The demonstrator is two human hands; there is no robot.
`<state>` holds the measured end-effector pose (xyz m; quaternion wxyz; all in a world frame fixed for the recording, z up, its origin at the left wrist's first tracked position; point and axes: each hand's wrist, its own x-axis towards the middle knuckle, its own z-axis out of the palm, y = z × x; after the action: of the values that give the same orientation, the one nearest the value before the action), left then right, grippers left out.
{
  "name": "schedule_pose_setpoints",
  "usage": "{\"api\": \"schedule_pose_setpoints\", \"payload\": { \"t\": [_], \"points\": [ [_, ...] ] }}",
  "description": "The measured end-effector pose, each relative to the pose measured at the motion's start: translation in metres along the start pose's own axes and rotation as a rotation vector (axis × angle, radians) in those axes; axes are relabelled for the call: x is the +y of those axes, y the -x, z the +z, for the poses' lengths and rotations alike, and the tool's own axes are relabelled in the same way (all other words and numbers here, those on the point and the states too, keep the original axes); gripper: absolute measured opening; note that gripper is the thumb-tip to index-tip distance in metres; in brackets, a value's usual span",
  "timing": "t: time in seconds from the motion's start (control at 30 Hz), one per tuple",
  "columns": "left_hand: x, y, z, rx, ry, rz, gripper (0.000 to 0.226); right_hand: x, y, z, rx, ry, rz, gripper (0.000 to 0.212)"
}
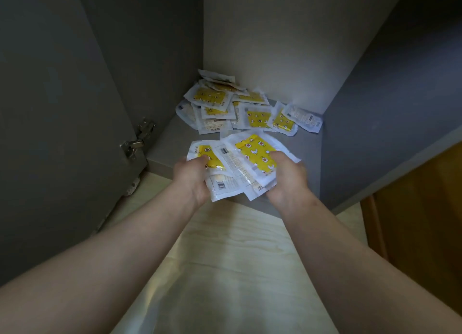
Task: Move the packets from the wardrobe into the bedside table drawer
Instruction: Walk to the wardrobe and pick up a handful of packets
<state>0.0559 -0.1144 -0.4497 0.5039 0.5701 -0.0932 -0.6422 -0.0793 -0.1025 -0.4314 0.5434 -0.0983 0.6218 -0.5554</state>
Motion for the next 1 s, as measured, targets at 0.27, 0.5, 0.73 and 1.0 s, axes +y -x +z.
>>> {"api": "schedule_pose_setpoints", "payload": {
  "t": [0.27,0.5,0.73,1.0],
  "points": [
    [0.003,0.001,-0.004,-0.086,-0.146,0.006,0.015,0.02,-0.006,-0.005,-0.056,0.271,-0.024,0.016],
    [-0.006,-0.005,-0.012,-0.009,-0.239,0.051,0.011,0.021,-0.01,-0.016,0.03,0.291,-0.09,0.029],
    [-0.006,-0.007,-0.015,-0.003,-0.222,0.096,0.018,0.015,-0.012,-0.017,0.069,0.259,-0.092,0.03],
    [-0.001,-0.002,-0.012,-0.065,-0.232,0.11,0.02,0.025,-0.01,-0.008,-0.03,0.183,-0.113,0.026]
  ]
}}
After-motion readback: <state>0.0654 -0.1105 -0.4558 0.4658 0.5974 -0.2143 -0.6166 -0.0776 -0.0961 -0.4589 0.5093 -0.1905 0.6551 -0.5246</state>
